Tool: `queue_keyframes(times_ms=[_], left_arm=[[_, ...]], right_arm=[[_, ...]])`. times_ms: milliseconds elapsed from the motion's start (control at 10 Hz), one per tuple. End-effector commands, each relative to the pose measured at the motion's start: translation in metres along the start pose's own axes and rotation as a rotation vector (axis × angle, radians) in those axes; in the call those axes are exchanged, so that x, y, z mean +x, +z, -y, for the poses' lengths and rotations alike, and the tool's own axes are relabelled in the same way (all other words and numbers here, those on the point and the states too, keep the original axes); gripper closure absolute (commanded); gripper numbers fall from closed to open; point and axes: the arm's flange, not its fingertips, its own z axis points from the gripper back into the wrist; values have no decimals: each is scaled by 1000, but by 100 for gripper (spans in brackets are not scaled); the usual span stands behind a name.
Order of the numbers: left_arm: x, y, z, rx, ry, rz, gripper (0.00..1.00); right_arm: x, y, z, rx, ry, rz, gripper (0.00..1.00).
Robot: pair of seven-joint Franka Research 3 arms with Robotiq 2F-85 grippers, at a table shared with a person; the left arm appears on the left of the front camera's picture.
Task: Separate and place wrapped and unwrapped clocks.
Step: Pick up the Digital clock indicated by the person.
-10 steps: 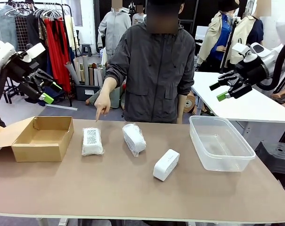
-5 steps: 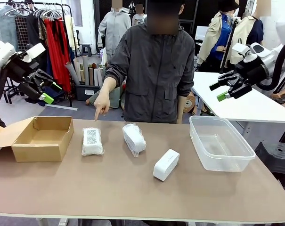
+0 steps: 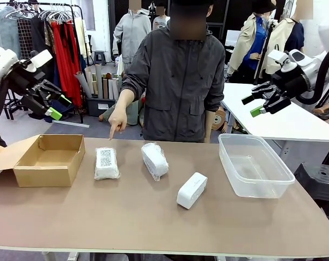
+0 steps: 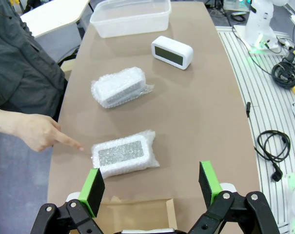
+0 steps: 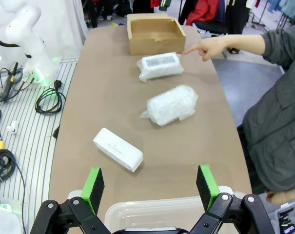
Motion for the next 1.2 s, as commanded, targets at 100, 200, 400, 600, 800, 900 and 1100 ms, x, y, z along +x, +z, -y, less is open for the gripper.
queue_keyframes(times_ms=[100,200,400,600,800,900,1100], left_arm=[[0,0,2,-2,1,4,0],[0,0,2,-2,1,4,0],[0,0,2,-2,1,4,0],[8,-4,1,21,71,-75,0],[37,-18,8,93,218,-189,0],[48,-21,10,112,267,-213,0],[80,-39,13,238,454,-261,0]], right_arm=[[1,0,-3,-3,2,2,0],[1,0,-3,-3,2,2,0],[1,0,-3,-3,2,2,0],[1,0,-3,-3,2,2,0],[1,0,-3,-3,2,2,0],[1,0,-3,-3,2,2,0],[1,0,-3,-3,2,2,0]])
